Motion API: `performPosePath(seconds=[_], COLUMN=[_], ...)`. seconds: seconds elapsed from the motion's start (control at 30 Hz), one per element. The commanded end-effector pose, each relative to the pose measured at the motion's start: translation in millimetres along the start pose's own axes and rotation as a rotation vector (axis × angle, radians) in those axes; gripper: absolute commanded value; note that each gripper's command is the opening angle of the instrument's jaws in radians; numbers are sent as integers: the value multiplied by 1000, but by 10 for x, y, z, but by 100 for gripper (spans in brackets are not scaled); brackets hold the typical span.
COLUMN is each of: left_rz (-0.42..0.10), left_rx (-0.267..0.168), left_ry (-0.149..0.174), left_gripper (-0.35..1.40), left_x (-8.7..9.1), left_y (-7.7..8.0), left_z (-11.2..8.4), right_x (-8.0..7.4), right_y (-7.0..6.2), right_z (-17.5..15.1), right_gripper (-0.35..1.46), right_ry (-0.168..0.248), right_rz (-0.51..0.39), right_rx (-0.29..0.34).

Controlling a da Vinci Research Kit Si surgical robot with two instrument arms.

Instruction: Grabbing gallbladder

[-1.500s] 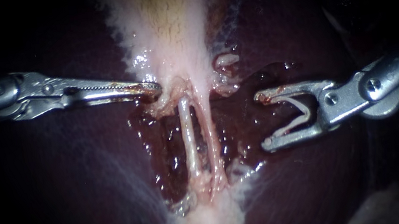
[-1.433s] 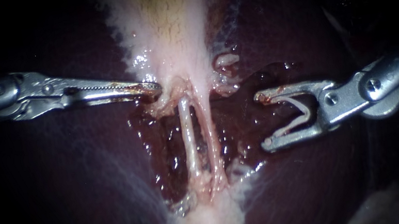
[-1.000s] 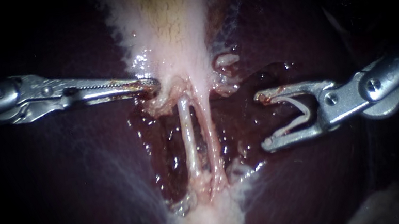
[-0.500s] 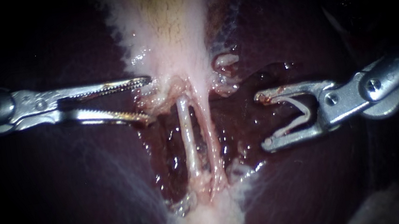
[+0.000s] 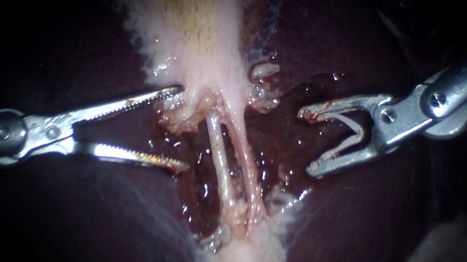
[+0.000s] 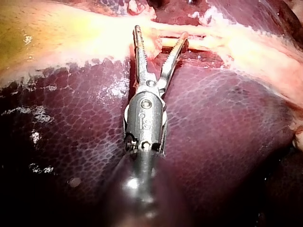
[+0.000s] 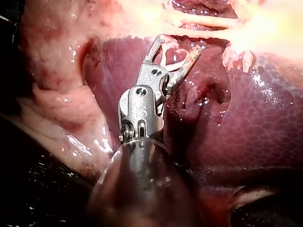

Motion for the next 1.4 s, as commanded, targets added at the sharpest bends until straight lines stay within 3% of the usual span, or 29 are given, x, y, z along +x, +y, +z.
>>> performPosePath(seconds=[0.03, 0.3, 0.6, 1.1, 1.4], left_rz=[6, 41, 49, 52, 12], left_rx=[4, 26, 48, 46, 47], left_ry=[-3, -12, -29, -36, -34], left_gripper=[67, 64, 62, 31, 7], left_x=[-2, -23, -52, -52, -43], left_y=[-1, -11, -23, -25, -23], left_z=[3, 26, 29, 16, 8], right_x=[0, 0, 0, 0, 0], right_y=[0, 0, 0, 0, 1], right_z=[0, 1, 1, 1, 1], right_gripper=[49, 49, 49, 49, 49], right_ry=[0, 0, 0, 0, 0], right_rz=[0, 0, 0, 0, 0], right_rx=[0, 0, 0, -1, -1])
